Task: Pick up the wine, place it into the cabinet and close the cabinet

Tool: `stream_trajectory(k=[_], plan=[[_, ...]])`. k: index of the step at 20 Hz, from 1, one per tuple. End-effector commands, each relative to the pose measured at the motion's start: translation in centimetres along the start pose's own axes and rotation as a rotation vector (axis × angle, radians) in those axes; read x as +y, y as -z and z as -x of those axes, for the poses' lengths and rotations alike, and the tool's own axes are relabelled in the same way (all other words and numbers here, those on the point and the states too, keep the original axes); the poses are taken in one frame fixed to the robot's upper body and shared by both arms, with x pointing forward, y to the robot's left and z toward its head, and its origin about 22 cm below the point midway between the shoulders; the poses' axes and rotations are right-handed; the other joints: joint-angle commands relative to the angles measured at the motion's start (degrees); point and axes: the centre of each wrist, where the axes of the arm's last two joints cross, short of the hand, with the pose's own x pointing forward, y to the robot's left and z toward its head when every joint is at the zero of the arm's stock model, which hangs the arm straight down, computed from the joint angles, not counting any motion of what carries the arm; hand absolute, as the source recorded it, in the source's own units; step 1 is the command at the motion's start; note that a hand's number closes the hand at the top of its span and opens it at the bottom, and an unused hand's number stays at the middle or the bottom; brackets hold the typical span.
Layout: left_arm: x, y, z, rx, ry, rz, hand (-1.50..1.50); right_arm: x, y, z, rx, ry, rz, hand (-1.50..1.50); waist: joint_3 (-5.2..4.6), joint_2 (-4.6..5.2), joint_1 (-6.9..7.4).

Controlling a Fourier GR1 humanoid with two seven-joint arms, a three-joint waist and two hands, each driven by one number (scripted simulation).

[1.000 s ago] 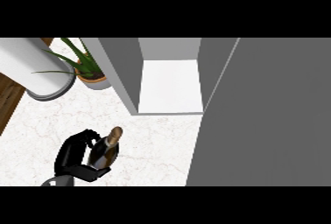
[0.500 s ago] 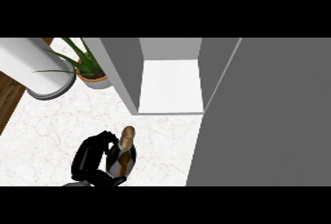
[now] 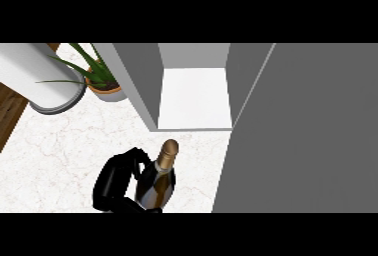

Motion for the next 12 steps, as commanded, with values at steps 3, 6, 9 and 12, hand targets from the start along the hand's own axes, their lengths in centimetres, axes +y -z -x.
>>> stream_trajectory(k=[3,6,9,12], plan=[[-2.3,2.3,-1.6,-0.032,0.050,-0.031,1.50,-0.7,-3.0,-4.0,-0.046,0.072,-0.015,-1.50,-0.01,0.12,-0.36],[-2.1,1.4,-0.7,-0.066,0.105,-0.084,1.50,-0.7,-3.2,-3.7,-0.064,0.070,-0.002,-1.50,-0.01,0.09,-0.54],[-4.2,3.7,-2.3,-0.051,0.103,-0.097,1.50,-0.7,-3.1,-3.8,-0.066,0.074,0.010,-1.50,-0.03,0.10,-0.46],[-3.9,6.1,-2.5,-0.056,0.147,-0.110,1.50,-1.1,-3.3,-4.3,-0.050,0.052,-0.016,-1.50,-0.04,0.20,-0.59]])
